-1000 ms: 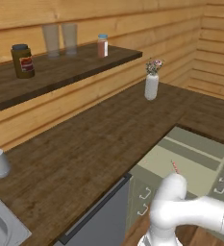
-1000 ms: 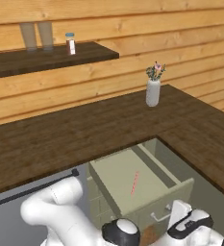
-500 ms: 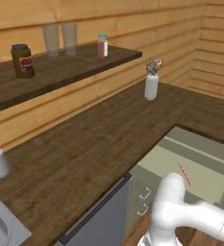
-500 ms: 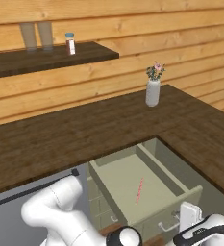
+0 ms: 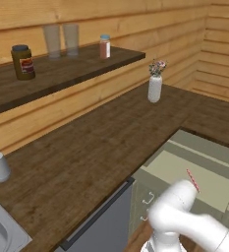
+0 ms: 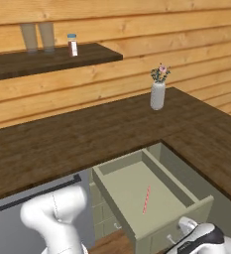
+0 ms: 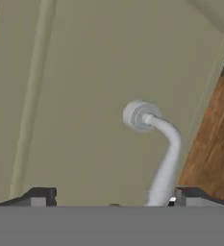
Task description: Take a straw from the drawer in front and place it inside the glass cup on the dining counter.
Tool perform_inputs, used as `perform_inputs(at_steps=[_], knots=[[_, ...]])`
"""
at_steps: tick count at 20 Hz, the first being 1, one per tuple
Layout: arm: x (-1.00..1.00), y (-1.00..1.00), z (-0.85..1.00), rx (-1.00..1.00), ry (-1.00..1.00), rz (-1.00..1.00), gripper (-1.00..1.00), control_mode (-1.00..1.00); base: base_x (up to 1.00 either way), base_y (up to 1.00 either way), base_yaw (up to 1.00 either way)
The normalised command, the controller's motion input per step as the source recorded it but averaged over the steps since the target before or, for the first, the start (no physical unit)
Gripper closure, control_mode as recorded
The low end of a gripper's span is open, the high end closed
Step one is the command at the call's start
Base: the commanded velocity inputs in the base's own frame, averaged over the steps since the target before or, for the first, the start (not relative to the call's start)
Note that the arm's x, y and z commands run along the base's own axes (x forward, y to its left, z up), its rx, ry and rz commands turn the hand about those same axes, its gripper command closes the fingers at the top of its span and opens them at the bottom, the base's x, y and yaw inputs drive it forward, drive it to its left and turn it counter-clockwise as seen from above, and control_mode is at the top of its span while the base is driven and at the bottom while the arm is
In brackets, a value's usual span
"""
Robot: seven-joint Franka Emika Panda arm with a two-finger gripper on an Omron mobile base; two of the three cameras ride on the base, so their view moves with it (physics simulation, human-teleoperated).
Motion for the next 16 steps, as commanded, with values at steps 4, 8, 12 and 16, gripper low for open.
perform_inputs(at_steps=[4,8,12,16], knots=[[-0.31,0.35,0.87,-0.48,-0.33,-0.07,-1.0,-1.0,0.0,0.0,0.0],[0.0,0.62,0.54,-0.5,-0.5,-0.17,-1.0,-1.0,0.0,0.0,0.0],[-0.19,0.39,1.0,-0.34,-0.42,-0.11,-1.0,-1.0,0.0,0.0,0.0],[-0.49,0.15,1.0,-0.29,-0.07,0.0,-1.0,-1.0,0.0,0.0,0.0]])
